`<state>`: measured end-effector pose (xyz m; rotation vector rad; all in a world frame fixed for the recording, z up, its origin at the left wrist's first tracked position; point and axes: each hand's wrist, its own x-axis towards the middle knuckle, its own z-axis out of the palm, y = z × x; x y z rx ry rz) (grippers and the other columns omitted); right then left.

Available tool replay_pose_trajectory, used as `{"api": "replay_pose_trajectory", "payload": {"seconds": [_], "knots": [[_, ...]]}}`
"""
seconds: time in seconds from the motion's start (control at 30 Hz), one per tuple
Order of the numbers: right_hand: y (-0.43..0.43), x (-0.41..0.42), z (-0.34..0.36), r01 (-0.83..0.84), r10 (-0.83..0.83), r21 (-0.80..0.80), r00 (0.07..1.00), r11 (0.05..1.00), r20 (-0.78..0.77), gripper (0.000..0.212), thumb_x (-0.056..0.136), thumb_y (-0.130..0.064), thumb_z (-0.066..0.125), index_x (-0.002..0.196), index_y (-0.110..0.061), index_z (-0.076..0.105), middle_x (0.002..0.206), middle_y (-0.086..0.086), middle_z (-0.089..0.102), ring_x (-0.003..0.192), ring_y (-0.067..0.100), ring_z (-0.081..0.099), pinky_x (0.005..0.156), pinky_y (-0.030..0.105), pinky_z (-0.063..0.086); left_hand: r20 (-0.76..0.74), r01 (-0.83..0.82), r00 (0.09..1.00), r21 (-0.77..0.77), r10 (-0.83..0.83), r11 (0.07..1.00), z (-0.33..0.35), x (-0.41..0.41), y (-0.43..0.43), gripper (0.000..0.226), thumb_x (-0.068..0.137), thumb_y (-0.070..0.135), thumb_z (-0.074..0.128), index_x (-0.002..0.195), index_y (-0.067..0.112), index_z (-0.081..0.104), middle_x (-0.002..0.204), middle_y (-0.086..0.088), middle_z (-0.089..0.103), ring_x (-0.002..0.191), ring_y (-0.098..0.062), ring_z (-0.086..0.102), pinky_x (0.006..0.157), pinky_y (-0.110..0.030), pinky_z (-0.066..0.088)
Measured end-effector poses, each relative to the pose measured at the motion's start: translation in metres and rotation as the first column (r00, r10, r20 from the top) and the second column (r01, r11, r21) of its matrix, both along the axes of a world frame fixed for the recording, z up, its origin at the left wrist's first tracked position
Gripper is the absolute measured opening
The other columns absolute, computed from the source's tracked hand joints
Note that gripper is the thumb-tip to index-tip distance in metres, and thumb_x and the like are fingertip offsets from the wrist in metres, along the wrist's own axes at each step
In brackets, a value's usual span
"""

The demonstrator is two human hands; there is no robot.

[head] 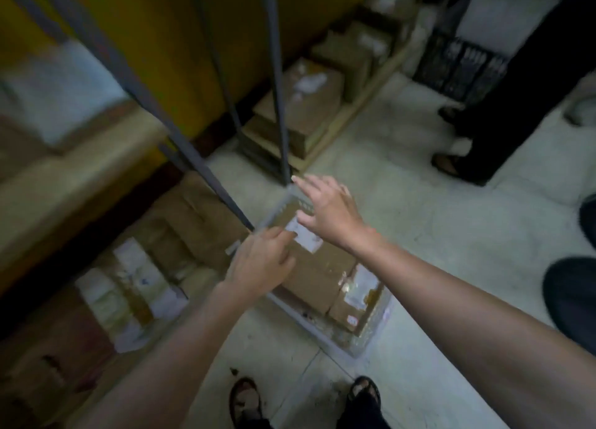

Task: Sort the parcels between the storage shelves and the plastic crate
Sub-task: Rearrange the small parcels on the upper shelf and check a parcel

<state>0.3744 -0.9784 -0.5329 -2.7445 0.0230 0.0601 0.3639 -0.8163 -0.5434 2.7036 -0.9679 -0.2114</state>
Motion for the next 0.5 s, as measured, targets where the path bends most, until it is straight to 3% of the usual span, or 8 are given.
{"api": "replay_pose_trajectory", "payload": {"seconds": [0.17,0.23,0.33,0.5], "knots": [[0.081,0.034,0.201,-0.243,0.186,0.174,0.938,0.954,0.293,0.06,0.084,-0.026,0.061,0.141,-0.02,0.042,0.138,0.0,0.052,0.118,0.022,0.053,0.094,0.037,0.046,0.22,-0.178,0.95,-0.195,0.22,0.965,0.207,0.013,0.075,0.04,0.08,0.02,0.057,0.119,0.014,0.059,0.116,-0.007,0.062,0.106,-0.027,0.057,0.088,-0.037,0.045],[0.111,0.042,0.27,-0.314,0.208,0.216,0.89,0.924,0.405,0.055,0.085,-0.023,0.061,0.137,-0.016,0.046,0.133,0.004,0.056,0.113,0.024,0.058,0.091,0.038,0.049,0.307,-0.201,0.908,-0.276,0.284,0.94,0.275,0.01,0.107,0.035,0.078,0.018,0.056,0.109,0.005,0.065,0.107,-0.014,0.066,0.099,-0.029,0.062,0.088,-0.032,0.039],[0.155,0.044,0.361,-0.371,0.211,0.176,0.792,0.912,0.573,0.048,0.087,-0.024,0.06,0.133,-0.013,0.051,0.13,0.007,0.059,0.114,0.024,0.059,0.09,0.036,0.049,0.42,-0.261,0.826,-0.306,0.375,0.916,0.361,-0.008,0.158,0.034,0.08,0.017,0.059,0.112,0.007,0.063,0.115,-0.012,0.064,0.108,-0.028,0.057,0.09,-0.025,0.031],[0.233,0.024,0.456,-0.462,0.264,0.117,0.676,0.879,0.688,0.046,0.085,-0.025,0.062,0.13,-0.019,0.053,0.113,0.01,0.066,0.103,0.029,0.062,0.083,0.037,0.048,0.539,-0.353,0.666,-0.381,0.516,0.854,0.453,-0.047,0.242,0.032,0.084,0.026,0.057,0.115,0.022,0.062,0.119,-0.001,0.063,0.107,-0.023,0.055,0.088,-0.031,0.044]]}}
